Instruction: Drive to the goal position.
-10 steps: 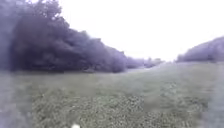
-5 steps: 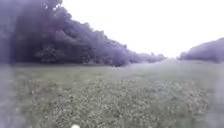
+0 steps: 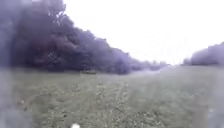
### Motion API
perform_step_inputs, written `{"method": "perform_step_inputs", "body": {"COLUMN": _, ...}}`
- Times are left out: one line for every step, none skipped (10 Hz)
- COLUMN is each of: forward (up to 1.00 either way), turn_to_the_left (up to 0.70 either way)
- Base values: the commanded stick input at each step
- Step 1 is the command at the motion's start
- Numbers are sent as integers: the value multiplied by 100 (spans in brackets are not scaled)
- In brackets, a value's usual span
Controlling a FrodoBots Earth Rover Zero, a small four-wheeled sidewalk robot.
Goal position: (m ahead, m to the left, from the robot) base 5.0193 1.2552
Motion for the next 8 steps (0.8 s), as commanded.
{"method": "perform_step_inputs", "body": {"forward": 70, "turn_to_the_left": -35}}
{"method": "perform_step_inputs", "body": {"forward": 70, "turn_to_the_left": -35}}
{"method": "perform_step_inputs", "body": {"forward": 70, "turn_to_the_left": -35}}
{"method": "perform_step_inputs", "body": {"forward": 70, "turn_to_the_left": -35}}
{"method": "perform_step_inputs", "body": {"forward": 70, "turn_to_the_left": -35}}
{"method": "perform_step_inputs", "body": {"forward": 70, "turn_to_the_left": -25}}
{"method": "perform_step_inputs", "body": {"forward": 70, "turn_to_the_left": -10}}
{"method": "perform_step_inputs", "body": {"forward": 70, "turn_to_the_left": 0}}
